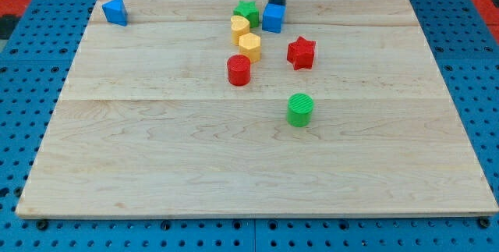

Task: Move the blue cube to the top center

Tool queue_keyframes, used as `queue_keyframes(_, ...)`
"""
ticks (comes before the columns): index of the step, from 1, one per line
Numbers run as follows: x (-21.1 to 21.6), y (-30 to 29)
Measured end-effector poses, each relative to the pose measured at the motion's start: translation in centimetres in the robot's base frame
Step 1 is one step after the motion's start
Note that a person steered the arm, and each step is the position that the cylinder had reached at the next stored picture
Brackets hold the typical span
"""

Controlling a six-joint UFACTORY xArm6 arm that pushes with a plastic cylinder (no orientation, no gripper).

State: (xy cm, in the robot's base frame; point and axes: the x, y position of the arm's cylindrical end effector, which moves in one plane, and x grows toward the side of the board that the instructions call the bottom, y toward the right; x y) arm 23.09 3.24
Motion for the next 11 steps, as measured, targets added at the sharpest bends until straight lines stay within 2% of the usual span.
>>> queue_keyframes(1, 0.1, -3.9)
queue_keyframes(2, 3.9, -5.4)
queue_keyframes(3, 8.6, -2.3)
queue_keyframes(4, 4.7, 1.7)
queue_keyframes(5, 1.9, -1.9)
queue_keyframes(6, 3.1, 5.2)
queue_keyframes(7, -2.9, 6.2)
queue_keyframes(8, -3.6, -0.2)
queue_keyframes(9, -1.5, -0.7)
queue_keyframes(11, -1.8, 1.1)
